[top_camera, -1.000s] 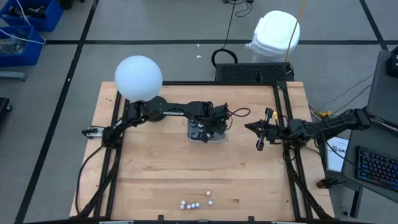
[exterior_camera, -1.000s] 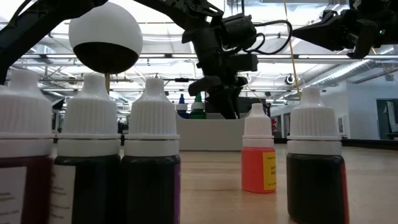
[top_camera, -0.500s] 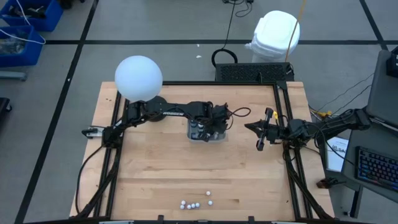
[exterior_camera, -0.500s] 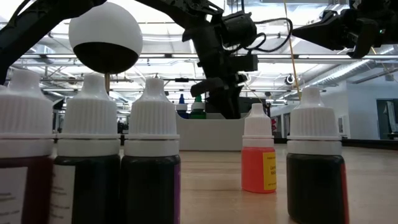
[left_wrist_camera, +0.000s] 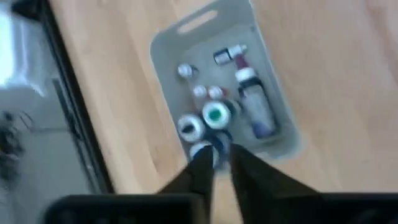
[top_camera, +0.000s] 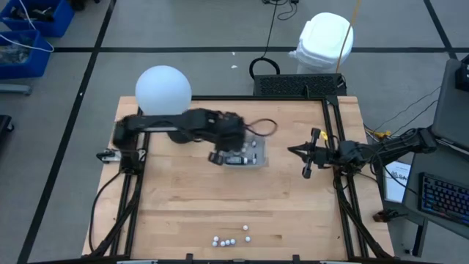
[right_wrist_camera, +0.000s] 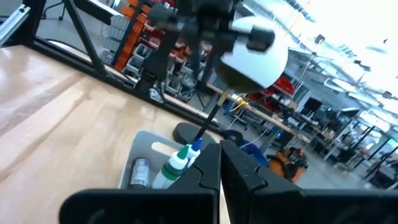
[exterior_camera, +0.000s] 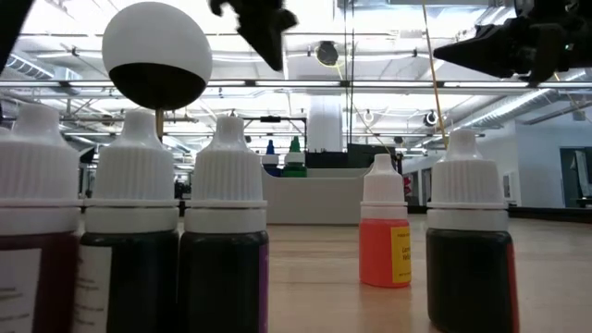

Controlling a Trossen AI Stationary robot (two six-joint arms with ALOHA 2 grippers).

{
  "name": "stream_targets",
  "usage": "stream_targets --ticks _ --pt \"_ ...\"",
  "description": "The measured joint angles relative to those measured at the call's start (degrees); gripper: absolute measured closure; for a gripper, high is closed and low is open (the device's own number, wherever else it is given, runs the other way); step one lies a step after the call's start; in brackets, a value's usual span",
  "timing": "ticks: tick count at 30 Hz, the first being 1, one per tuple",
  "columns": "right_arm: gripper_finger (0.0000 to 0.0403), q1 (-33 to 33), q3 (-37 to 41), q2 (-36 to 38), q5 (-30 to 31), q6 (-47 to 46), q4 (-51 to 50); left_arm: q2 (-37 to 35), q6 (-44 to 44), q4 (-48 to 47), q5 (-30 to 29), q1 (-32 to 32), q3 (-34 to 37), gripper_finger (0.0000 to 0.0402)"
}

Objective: Pick & Place food coloring
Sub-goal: Put the small red food coloring bottle into the gray bin

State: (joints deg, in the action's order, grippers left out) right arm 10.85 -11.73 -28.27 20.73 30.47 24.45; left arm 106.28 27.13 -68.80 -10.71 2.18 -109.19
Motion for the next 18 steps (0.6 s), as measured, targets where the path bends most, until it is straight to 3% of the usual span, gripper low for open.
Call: stream_targets --ticks 3,11,15,18 --pt "0.0403 0.0 -0.7 -2.3 -0.6 -2.4 -0.7 -8.9 -4.3 9.1 1.5 0.4 11.9 0.0391" --pt "0.0403 -2.8 -10.9 -18.5 -10.4 -14.1 -9.3 -24.9 -6.7 47.7 6.3 2.2 51.2 0.0396" --pt "0.0403 -7.9 -20.9 -29.0 -16.0 -17.0 -17.8 -25.8 -7.7 60.6 5.1 3.1 62.3 0.0382" --pt "0.0403 -12.6 -28.3 -37.3 -20.6 -16.8 -21.7 -25.8 -8.1 66.0 3.2 3.3 66.1 0.0379"
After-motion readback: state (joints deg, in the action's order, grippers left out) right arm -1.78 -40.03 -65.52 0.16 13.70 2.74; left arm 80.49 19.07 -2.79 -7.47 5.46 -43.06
